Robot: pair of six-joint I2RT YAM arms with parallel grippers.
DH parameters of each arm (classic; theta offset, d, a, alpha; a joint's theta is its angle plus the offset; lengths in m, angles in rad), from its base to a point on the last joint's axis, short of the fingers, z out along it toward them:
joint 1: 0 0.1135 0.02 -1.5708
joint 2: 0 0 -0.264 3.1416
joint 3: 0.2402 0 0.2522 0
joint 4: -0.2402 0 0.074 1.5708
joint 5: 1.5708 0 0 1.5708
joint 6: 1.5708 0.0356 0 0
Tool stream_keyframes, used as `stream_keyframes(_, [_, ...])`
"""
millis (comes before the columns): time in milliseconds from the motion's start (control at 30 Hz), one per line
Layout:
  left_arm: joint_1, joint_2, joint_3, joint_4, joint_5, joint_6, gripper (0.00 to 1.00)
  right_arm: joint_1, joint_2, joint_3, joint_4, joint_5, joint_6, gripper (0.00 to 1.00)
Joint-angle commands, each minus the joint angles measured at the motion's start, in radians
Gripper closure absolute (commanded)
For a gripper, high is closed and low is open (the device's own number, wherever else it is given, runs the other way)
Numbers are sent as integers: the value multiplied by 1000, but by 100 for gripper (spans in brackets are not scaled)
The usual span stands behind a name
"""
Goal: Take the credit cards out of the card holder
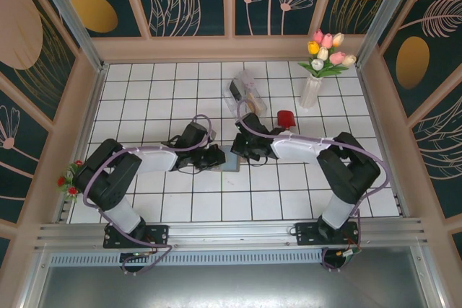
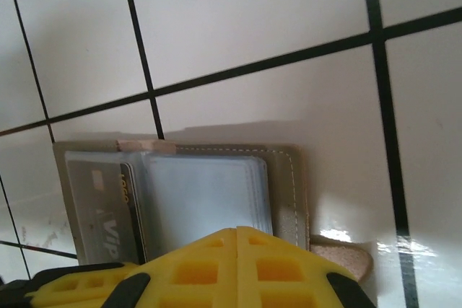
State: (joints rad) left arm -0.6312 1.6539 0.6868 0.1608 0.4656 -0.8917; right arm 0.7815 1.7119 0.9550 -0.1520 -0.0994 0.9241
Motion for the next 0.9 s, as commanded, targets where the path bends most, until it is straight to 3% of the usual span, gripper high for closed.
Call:
stream_keyframes(0, [-1,-91,32,-93,-62,22,90,1,36,19,12,-49,-7,97])
stream_keyframes(333, [155,-221,33,-278,-134,121,79,18,-18,81,-13,-31,-25,96])
stream_keyframes(567, [165,-189,10,-277,-137,103,73,71,-57,149,-30,-19,-40,81])
stream_keyframes(867, [165,-145,2,-255,-175,83,76,111,50,133,34,-27,84,80])
